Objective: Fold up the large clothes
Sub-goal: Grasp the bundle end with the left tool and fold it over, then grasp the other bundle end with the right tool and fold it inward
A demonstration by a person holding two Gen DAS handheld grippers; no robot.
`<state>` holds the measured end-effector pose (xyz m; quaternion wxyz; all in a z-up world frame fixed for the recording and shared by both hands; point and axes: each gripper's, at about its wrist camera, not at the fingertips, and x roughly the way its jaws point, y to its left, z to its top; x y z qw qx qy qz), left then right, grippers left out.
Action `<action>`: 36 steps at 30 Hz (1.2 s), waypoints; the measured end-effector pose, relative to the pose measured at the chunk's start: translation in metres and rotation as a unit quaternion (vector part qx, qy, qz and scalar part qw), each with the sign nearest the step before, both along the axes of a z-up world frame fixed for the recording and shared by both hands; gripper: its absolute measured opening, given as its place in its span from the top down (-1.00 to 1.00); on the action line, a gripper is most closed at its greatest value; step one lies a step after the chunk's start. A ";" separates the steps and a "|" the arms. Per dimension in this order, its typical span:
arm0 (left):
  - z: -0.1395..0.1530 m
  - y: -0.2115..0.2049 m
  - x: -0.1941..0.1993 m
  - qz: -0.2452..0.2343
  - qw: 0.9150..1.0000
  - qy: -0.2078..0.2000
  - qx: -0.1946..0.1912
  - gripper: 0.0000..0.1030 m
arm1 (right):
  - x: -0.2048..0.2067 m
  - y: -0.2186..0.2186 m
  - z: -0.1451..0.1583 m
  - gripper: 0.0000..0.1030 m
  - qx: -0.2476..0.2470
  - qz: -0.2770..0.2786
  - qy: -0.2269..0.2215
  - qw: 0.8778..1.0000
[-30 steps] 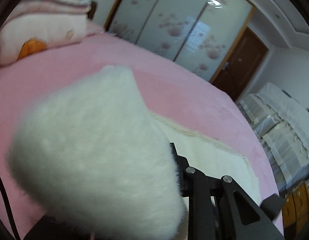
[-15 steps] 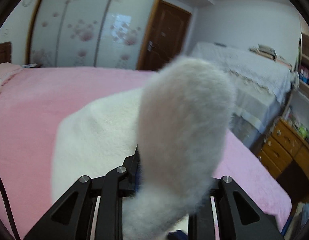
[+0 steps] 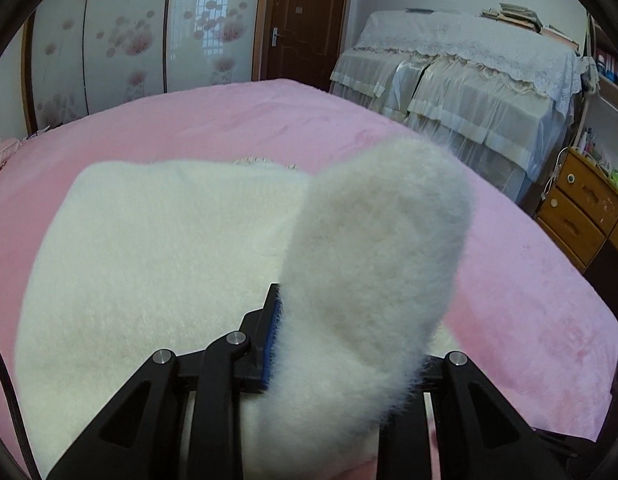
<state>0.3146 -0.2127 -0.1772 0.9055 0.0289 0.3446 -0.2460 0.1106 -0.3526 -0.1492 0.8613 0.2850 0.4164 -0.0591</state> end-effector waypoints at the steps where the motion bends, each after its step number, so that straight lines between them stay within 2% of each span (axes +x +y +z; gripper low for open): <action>1: 0.004 0.002 -0.003 -0.001 1.000 -0.002 -0.008 0.54 | 0.000 -0.001 0.001 0.74 0.000 0.000 -0.004 1.000; 4: 0.003 -0.001 -0.010 -0.011 1.000 -0.005 -0.014 0.54 | -0.001 -0.008 0.007 0.74 -0.009 -0.003 -0.015 1.000; 8: -0.024 -0.010 -0.027 -0.022 0.999 -0.011 0.034 0.54 | -0.018 -0.011 0.003 0.74 -0.018 -0.009 -0.006 1.000; 10: -0.025 -0.017 -0.028 -0.025 0.999 -0.015 0.039 0.48 | -0.021 -0.013 0.008 0.74 -0.020 -0.016 -0.004 1.000; 11: -0.021 -0.015 -0.028 -0.026 0.999 -0.006 0.034 0.39 | -0.023 -0.015 0.011 0.74 -0.022 -0.017 -0.005 1.000; 13: -0.009 -0.009 -0.028 -0.039 0.999 0.026 0.014 -0.26 | -0.023 -0.014 0.021 0.74 -0.027 -0.018 -0.009 0.999; 15: 0.004 -0.011 -0.031 -0.052 0.998 0.040 0.014 -0.67 | -0.022 -0.016 0.031 0.73 -0.034 -0.012 -0.012 0.999; 16: 0.014 -0.010 -0.037 -0.060 0.997 0.040 0.017 -0.70 | -0.021 -0.018 0.039 0.73 -0.032 -0.004 -0.016 0.999; 18: 0.034 -0.006 -0.050 -0.085 0.995 0.041 0.030 -0.70 | -0.019 -0.025 0.052 0.59 -0.031 0.009 -0.026 0.999; 20: 0.053 0.006 -0.060 -0.089 0.994 0.037 0.041 -0.70 | -0.020 -0.025 0.069 0.19 -0.043 0.025 -0.045 0.998; 22: 0.067 0.026 -0.065 -0.078 0.995 0.037 0.047 -0.70 | -0.014 -0.022 0.086 0.03 -0.063 0.040 -0.061 0.995; 23: 0.073 0.035 -0.063 -0.068 0.996 0.040 0.048 -0.70 | -0.009 -0.019 0.093 0.01 -0.070 0.052 -0.068 0.994; 25: 0.081 0.064 -0.052 -0.032 0.997 0.059 0.045 -0.70 | 0.003 -0.015 0.103 0.01 -0.071 0.079 -0.069 0.992; 28: 0.078 0.105 -0.028 0.021 0.995 0.095 0.032 -0.70 | 0.027 -0.006 0.113 0.01 -0.079 0.112 -0.061 0.989; 31: 0.068 0.132 -0.006 0.053 0.990 0.128 0.016 -0.70 | 0.054 0.010 0.109 0.01 -0.082 0.142 -0.036 0.986; 33: 0.059 0.142 0.001 0.066 0.987 0.142 0.022 -0.69 | 0.068 0.019 0.105 0.02 -0.084 0.160 -0.022 0.983; 34: 0.055 0.144 0.005 0.070 0.986 0.149 0.027 -0.56 | 0.076 0.026 0.100 0.05 -0.092 0.169 -0.015 0.981; 35: 0.050 0.146 0.008 0.069 0.986 0.151 0.032 -0.42 | 0.082 0.030 0.095 0.43 -0.101 0.179 -0.003 0.979; 36: 0.048 0.146 0.011 0.067 0.985 0.155 0.037 -0.01 | 0.085 0.034 0.091 0.57 -0.112 0.188 0.008 0.976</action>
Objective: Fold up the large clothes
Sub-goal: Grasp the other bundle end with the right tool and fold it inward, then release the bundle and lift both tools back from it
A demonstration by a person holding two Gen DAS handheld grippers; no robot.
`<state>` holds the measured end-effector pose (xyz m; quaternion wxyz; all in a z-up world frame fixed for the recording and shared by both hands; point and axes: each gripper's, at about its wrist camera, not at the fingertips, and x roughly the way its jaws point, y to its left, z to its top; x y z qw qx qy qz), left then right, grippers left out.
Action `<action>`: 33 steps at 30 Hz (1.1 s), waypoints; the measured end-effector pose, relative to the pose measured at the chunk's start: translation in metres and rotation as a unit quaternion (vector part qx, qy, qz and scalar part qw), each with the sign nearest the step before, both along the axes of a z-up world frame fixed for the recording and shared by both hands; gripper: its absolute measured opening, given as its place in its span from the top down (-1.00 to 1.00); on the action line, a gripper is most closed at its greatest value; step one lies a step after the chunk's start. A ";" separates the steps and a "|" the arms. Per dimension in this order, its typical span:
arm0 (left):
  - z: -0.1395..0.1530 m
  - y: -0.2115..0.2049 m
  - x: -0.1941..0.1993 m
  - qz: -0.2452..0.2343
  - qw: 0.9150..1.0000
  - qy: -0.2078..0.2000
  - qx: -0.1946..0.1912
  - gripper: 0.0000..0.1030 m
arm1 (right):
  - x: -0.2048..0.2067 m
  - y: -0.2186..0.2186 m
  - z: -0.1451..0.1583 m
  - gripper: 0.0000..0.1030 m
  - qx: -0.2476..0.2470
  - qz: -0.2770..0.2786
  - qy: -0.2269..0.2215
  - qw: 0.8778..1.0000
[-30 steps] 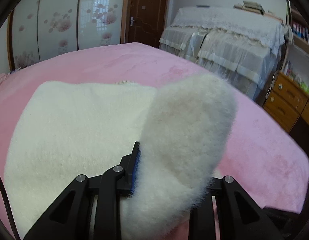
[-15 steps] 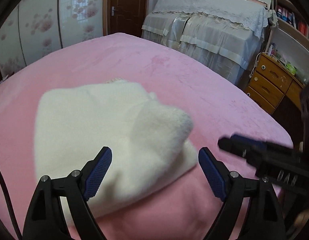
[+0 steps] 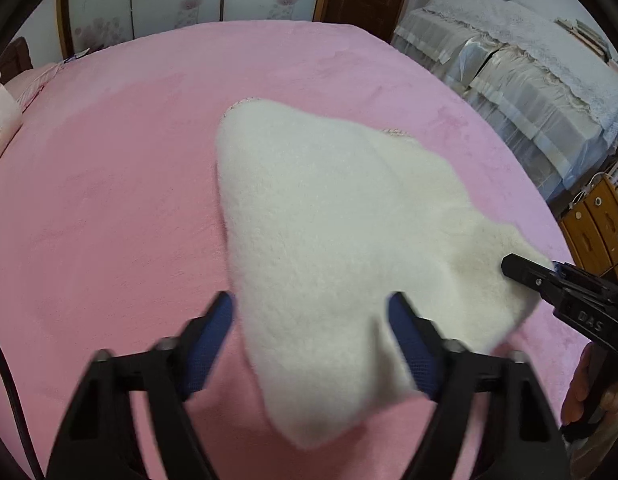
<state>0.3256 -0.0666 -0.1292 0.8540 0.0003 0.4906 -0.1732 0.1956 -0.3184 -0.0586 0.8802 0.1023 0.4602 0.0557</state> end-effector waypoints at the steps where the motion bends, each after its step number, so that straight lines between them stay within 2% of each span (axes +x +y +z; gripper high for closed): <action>1: -0.005 -0.001 0.005 -0.004 1.000 0.015 0.009 0.26 | 0.002 0.001 -0.003 0.58 -0.009 0.007 0.007 1.000; 3: -0.005 0.004 0.004 0.002 1.000 0.016 0.007 0.29 | -0.004 -0.006 0.000 0.65 0.000 0.005 0.002 1.000; 4: -0.003 0.005 0.002 0.003 1.000 0.010 0.003 0.32 | -0.011 -0.012 0.007 0.73 0.005 -0.005 -0.009 1.000; 6: 0.002 0.003 -0.007 -0.009 1.000 -0.005 -0.004 0.39 | -0.032 -0.022 0.021 0.75 0.016 -0.025 -0.046 0.999; 7: 0.000 0.001 -0.012 -0.018 1.000 -0.012 -0.004 0.39 | -0.043 -0.028 0.018 0.75 0.021 -0.043 -0.053 0.997; 9: -0.009 -0.003 -0.023 -0.032 0.999 -0.026 0.012 0.39 | -0.049 -0.032 -0.010 0.75 0.016 -0.061 -0.023 0.998; 10: -0.016 -0.007 -0.026 -0.034 0.999 -0.033 0.026 0.39 | -0.049 -0.034 -0.038 0.75 0.020 -0.067 0.016 0.997; 11: -0.021 -0.008 -0.031 -0.035 0.998 -0.041 0.038 0.39 | -0.047 -0.035 -0.058 0.75 0.027 -0.070 0.034 0.997; 12: -0.023 -0.009 -0.034 -0.036 0.997 -0.050 0.044 0.39 | -0.047 -0.034 -0.071 0.75 0.027 -0.074 0.035 0.996; 15: -0.020 -0.010 -0.040 -0.040 0.995 -0.067 0.064 0.38 | -0.048 -0.027 -0.066 0.71 0.017 -0.084 0.022 0.996; 17: -0.013 -0.009 -0.040 -0.043 0.996 -0.057 0.063 0.22 | -0.046 -0.026 -0.051 0.55 0.009 -0.087 0.025 0.996; 18: -0.009 -0.009 -0.038 -0.048 0.996 -0.043 0.056 -0.04 | -0.045 -0.025 -0.043 0.49 -0.004 -0.086 0.025 0.996; 19: -0.005 -0.009 -0.036 -0.052 0.997 -0.036 0.049 -0.22 | -0.044 -0.025 -0.031 0.31 -0.017 -0.082 0.015 0.996; 20: 0.002 -0.008 -0.032 -0.051 0.997 -0.039 0.041 -0.23 | -0.041 -0.025 -0.021 0.10 -0.020 -0.078 0.002 0.997; 23: 0.021 -0.007 -0.010 -0.041 0.998 -0.055 0.016 -0.23 | -0.015 -0.025 0.004 0.04 -0.020 -0.075 -0.036 0.996; 26: 0.027 -0.007 0.026 -0.013 0.999 -0.049 0.007 -0.23 | 0.023 -0.024 0.011 0.04 -0.040 -0.072 -0.059 0.995; 30: 0.018 -0.015 0.078 0.011 1.000 -0.029 0.005 -0.23 | 0.085 -0.015 0.001 0.05 -0.005 -0.055 -0.039 0.998; 33: 0.007 -0.021 0.109 0.027 1.000 -0.015 -0.002 -0.23 | 0.122 -0.006 -0.015 0.05 -0.008 -0.054 -0.018 0.998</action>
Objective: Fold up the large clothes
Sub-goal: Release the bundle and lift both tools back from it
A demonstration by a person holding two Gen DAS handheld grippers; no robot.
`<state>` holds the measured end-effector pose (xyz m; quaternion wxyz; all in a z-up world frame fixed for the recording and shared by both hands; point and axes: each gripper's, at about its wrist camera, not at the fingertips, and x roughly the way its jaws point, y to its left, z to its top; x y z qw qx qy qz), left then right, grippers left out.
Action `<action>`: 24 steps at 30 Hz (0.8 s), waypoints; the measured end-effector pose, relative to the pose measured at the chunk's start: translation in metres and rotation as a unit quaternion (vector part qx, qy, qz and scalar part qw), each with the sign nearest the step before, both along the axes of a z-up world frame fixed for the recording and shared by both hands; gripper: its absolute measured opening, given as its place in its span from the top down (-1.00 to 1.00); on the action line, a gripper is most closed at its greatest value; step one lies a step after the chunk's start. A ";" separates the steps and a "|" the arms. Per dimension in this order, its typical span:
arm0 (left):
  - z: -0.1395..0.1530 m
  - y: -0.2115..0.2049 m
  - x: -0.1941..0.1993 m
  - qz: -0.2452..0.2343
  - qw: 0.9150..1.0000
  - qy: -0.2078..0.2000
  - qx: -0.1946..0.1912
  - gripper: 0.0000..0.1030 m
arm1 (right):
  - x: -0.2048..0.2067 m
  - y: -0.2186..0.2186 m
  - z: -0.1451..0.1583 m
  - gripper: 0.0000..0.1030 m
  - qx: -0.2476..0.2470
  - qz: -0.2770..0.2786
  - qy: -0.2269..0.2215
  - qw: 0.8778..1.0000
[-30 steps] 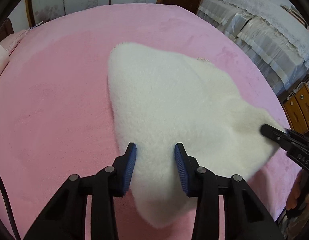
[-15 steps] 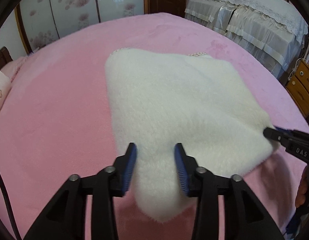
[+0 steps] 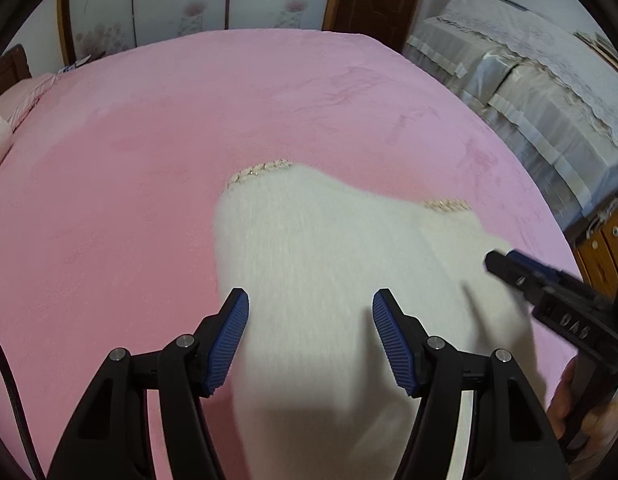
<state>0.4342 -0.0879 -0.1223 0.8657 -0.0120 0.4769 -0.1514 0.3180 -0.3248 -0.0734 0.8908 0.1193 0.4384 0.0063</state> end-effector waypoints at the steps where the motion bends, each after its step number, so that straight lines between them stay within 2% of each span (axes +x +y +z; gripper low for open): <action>1: -0.006 -0.002 0.008 0.004 1.000 0.005 0.001 -0.23 | 0.011 -0.002 -0.008 0.05 0.010 -0.002 0.014 1.000; 3: -0.018 -0.003 0.019 0.017 1.000 0.002 0.020 -0.24 | 0.024 -0.013 -0.024 0.13 0.006 -0.018 0.032 0.999; 4: -0.024 -0.003 0.021 0.014 1.000 0.000 0.023 -0.32 | 0.026 -0.018 -0.029 0.33 -0.001 -0.024 0.036 0.999; 5: -0.028 -0.002 0.024 0.012 1.000 0.000 0.020 -0.37 | 0.028 -0.026 -0.034 0.70 -0.007 -0.032 0.041 0.999; 7: -0.033 0.002 0.026 0.019 1.000 0.003 0.011 -0.57 | 0.025 -0.043 -0.037 0.99 -0.003 -0.044 0.044 0.998; 10: -0.039 0.014 0.028 0.031 0.999 0.014 -0.025 -0.63 | 0.014 -0.064 -0.036 1.00 0.007 -0.059 0.036 0.998; 12: -0.041 0.017 0.027 0.033 0.999 0.013 -0.032 -0.63 | 0.011 -0.068 -0.034 0.77 -0.020 -0.073 0.038 0.996; 13: -0.041 0.015 0.026 0.033 0.999 0.009 -0.028 -0.63 | 0.008 -0.072 -0.034 0.71 -0.025 -0.079 0.037 0.996; 19: -0.033 0.005 0.023 0.040 0.999 0.014 0.000 -0.62 | -0.004 -0.075 -0.028 0.70 -0.021 -0.074 0.046 0.996; 24: -0.017 -0.001 0.006 0.026 1.000 0.013 0.005 -0.62 | -0.015 -0.075 -0.015 0.66 -0.009 -0.071 0.041 0.997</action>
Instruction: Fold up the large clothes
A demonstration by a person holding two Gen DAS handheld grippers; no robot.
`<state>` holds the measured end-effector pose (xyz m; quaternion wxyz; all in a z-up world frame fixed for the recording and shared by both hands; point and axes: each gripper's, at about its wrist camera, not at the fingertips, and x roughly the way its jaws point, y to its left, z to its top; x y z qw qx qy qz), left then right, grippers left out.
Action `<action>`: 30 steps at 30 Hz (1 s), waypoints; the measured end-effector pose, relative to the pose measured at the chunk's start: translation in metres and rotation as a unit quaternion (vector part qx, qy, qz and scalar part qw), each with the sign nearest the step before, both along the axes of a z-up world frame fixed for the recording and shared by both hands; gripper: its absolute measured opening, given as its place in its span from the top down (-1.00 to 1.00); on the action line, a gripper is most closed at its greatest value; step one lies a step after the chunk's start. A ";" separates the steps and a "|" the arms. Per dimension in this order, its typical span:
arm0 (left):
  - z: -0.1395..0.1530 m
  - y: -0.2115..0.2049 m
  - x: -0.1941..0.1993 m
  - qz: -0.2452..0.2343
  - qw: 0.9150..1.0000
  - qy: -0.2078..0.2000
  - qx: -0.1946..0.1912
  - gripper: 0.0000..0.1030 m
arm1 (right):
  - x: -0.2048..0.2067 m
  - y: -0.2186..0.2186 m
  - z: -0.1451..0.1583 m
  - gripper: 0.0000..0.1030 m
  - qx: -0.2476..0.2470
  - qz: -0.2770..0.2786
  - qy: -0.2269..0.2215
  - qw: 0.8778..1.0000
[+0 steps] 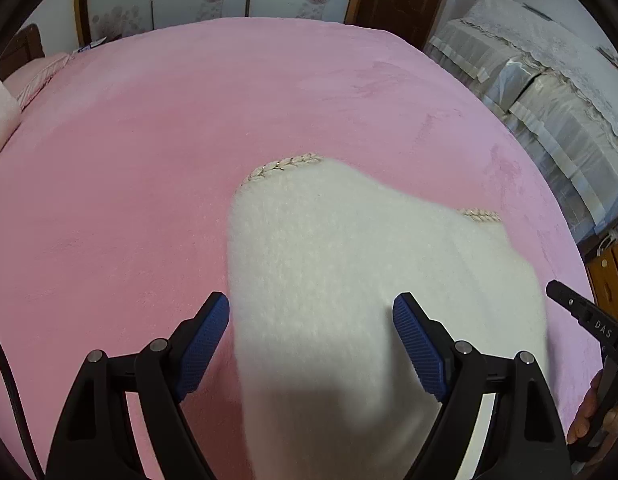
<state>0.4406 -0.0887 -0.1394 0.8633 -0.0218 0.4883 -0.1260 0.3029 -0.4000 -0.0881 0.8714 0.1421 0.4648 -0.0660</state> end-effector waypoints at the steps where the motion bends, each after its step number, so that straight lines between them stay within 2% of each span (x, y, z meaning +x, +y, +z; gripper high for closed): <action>1: 0.004 0.000 -0.005 -0.004 1.000 -0.002 0.002 -0.62 | -0.004 0.003 0.005 0.54 0.000 0.001 -0.001 1.000; 5: 0.024 0.001 -0.027 -0.017 1.000 0.002 0.001 -0.62 | -0.023 0.012 0.026 0.00 -0.011 0.003 -0.014 1.000; 8: 0.039 0.003 -0.044 -0.030 0.999 0.015 0.001 -0.62 | -0.040 0.019 0.048 -0.22 -0.015 0.012 -0.027 0.999; 12: 0.066 0.009 -0.071 -0.047 0.999 0.019 -0.003 -0.63 | -0.064 0.029 0.081 -0.29 -0.033 0.021 -0.042 0.998; 19: 0.115 0.028 -0.105 -0.053 0.997 0.029 -0.038 -0.69 | -0.100 0.042 0.134 -0.33 -0.067 0.044 -0.066 0.995; 20: 0.118 0.030 -0.107 -0.055 0.997 0.032 -0.041 -0.71 | -0.105 0.043 0.141 -0.38 -0.066 0.048 -0.070 0.994; 22: 0.123 0.035 -0.111 -0.062 0.996 0.042 -0.048 -0.94 | -0.110 0.044 0.150 -0.50 -0.063 0.055 -0.069 0.994; 26: 0.121 0.043 -0.109 -0.063 0.994 0.064 -0.064 -0.96 | -0.114 0.046 0.155 -0.50 -0.056 0.073 -0.058 0.994; 30: 0.101 0.046 -0.096 -0.062 0.991 0.095 -0.075 -0.96 | -0.104 0.040 0.138 -0.51 -0.020 0.086 -0.016 0.996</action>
